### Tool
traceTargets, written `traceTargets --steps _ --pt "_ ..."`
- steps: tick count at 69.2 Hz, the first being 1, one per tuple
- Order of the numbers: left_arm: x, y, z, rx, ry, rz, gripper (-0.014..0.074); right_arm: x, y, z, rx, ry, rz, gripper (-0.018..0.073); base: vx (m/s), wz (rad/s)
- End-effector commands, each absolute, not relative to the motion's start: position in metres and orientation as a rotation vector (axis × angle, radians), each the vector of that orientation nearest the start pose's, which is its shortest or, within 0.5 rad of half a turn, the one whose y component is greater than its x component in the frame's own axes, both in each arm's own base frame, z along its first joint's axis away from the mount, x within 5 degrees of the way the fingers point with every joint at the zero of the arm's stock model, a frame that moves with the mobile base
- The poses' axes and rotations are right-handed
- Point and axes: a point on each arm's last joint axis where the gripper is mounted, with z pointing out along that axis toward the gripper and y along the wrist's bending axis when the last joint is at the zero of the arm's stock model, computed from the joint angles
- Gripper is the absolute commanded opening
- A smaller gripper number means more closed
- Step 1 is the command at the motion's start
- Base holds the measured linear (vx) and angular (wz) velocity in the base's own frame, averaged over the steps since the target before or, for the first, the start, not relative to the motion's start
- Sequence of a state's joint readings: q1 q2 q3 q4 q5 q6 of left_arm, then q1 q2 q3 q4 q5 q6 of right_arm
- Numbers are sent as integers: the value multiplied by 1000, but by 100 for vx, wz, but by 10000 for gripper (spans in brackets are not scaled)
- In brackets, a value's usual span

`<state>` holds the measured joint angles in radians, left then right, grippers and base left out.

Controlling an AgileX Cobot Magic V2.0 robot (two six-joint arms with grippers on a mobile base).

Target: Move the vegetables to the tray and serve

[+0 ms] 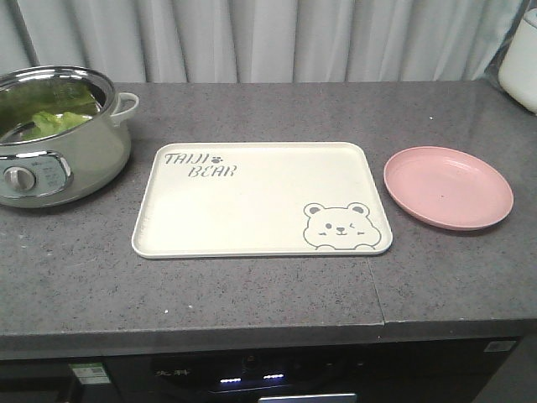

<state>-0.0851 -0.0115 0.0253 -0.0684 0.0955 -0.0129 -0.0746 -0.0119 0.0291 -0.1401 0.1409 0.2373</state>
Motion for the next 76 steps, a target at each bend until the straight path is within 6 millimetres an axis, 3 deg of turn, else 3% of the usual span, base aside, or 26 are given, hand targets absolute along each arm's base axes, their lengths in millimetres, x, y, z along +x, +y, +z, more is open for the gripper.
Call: traceTargets --steps 1,76 --pt "56 -5 195 -2 1533 -141 -6 57 -5 194 141 1563 0 -3 3 0" --pt "56 -5 195 -2 1533 -141 -6 57 -5 194 141 1563 0 -3 3 0"
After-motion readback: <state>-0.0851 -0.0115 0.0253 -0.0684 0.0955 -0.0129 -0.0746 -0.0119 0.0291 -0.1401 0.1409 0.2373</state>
